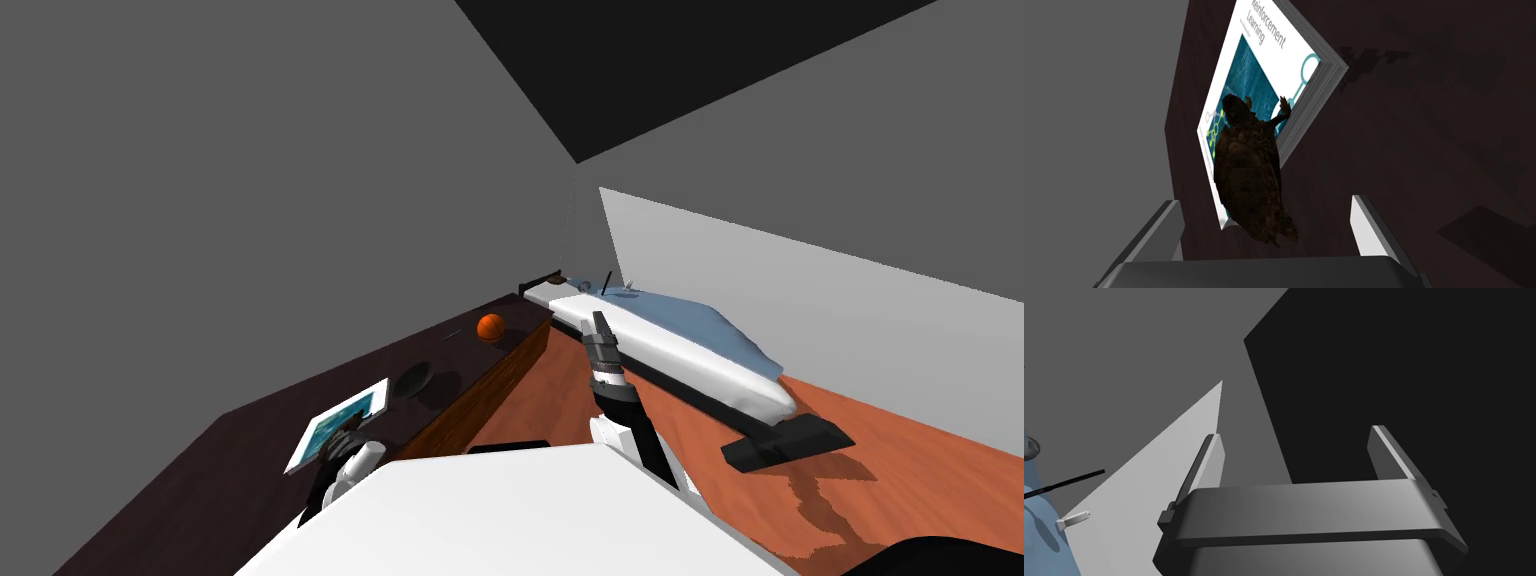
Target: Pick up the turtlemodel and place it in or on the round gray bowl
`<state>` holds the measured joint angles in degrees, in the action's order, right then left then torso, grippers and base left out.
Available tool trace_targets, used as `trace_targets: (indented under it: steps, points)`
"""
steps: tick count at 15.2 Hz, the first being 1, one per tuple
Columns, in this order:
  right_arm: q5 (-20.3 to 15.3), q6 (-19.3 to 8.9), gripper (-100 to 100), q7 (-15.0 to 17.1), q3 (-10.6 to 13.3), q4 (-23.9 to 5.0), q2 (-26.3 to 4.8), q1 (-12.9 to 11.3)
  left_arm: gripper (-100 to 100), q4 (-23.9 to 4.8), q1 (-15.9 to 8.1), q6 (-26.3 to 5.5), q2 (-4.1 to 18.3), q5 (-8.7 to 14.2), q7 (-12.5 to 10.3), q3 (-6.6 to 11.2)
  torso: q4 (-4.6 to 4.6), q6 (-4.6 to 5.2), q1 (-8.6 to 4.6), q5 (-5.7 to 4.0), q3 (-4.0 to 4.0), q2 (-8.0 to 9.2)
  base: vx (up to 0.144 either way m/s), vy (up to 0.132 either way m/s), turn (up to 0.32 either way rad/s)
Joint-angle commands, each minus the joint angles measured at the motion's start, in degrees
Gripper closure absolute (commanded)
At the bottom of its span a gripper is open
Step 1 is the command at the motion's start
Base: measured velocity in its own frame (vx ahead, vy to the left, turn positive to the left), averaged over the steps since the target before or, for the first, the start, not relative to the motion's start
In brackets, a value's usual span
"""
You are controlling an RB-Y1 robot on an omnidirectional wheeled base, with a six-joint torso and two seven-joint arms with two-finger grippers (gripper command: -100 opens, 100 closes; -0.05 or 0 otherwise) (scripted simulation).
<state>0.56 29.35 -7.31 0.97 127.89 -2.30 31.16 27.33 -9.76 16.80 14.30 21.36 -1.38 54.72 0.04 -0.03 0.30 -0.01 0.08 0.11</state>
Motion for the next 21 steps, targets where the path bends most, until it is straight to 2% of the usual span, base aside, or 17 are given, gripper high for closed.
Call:
trace_targets:
  steps: [1,8,9,10,14,16,17,18,21]
  points:
    - [0.00,0.00,0,0.00,0.00,0.00,0.00,0.00,-100,-1.64,-0.51,-0.23,1.42,-0.35,0.26,1.42,0.00,0.00,0.00,0.00,0.00,0.00,0.042,0.064,-0.152]
    - [0.00,0.00,0,0.00,0.00,0.00,0.00,0.01,-100,-3.92,-1.01,-1.60,3.54,-0.88,0.52,5.97,-0.09,-0.01,0.06,0.03,-0.22,-0.37,0.060,0.062,-0.064]
    - [0.00,0.00,0,0.00,0.00,0.00,0.00,0.01,-100,-4.11,-1.05,-1.16,3.69,-0.91,0.16,4.96,-0.09,-0.02,0.03,0.02,-0.21,-0.34,0.025,0.029,-0.002]
    - [0.00,0.00,0,0.00,0.00,0.00,0.00,0.01,-100,-5.11,-1.17,-0.07,3.77,-0.24,1.07,6.71,-0.08,-0.01,-0.02,0.01,-0.18,-0.28,-0.016,0.041,-0.157]
    - [0.00,0.00,0,0.00,0.00,0.00,-0.01,-0.01,-100,-7.25,-1.43,2.46,3.93,1.10,2.71,9.79,0.02,0.03,0.21,0.06,0.06,0.12,-0.062,0.098,-0.288]
    - [0.00,0.00,0,0.00,0.00,0.00,-0.01,-0.01,-100,-7.25,-1.43,2.46,3.93,1.10,2.71,9.79,0.02,-0.01,0.31,0.05,0.05,0.11,-0.056,0.072,-0.090]
    - [0.00,0.00,0,0.00,-0.01,0.00,0.00,0.00,-100,-6.04,-1.29,1.58,3.34,1.09,3.26,9.97,0.01,-0.04,0.25,0.03,0.04,0.08,-0.028,0.023,0.002]
    - [0.00,0.00,0,0.00,0.00,0.00,0.00,0.00,100,-6.18,-1.30,1.20,3.85,0.43,1.89,8.25,0.00,-0.04,0.15,0.02,0.00,0.02,0.014,-0.026,0.217]
    - [0.00,0.00,0,0.00,0.00,0.00,0.01,0.03,100,-5.11,-1.17,-0.07,3.77,-0.24,1.07,6.71,-0.08,-0.16,-0.38,-0.08,-0.19,-0.32,0.066,-0.093,0.263]
